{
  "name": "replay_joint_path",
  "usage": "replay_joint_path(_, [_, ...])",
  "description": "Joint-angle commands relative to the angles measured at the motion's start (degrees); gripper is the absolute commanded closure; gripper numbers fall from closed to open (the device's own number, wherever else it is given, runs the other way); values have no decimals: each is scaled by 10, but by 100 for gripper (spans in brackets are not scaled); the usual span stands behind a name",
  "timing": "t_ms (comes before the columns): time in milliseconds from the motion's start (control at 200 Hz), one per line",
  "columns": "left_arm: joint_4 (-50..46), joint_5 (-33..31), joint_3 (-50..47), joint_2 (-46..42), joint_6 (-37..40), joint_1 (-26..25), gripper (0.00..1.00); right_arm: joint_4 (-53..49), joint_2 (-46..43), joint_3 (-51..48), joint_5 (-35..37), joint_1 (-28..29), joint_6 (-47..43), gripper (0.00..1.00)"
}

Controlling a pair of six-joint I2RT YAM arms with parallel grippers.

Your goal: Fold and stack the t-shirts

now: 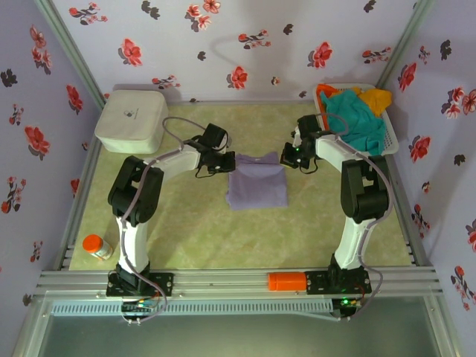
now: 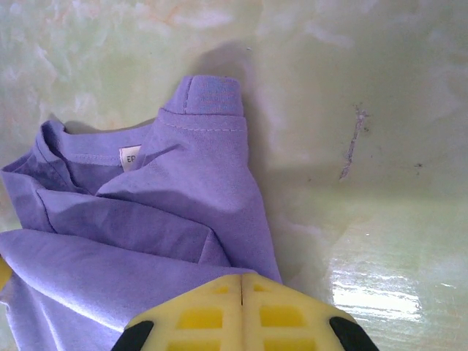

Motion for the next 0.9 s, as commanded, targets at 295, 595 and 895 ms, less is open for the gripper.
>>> replay_joint_path(295, [-25,7,-79,-167,-16,-15,100,-50,-174,-66,22,19,31,100])
replay_joint_path(595, [-29,-33,-162,-303,-63,-70,100,-100,-335,-138,42,36,52,100])
replay_joint_path(895, [-73,-50,-156,-335,-81,-83,100,-135,-365,-109,52,38,59,100])
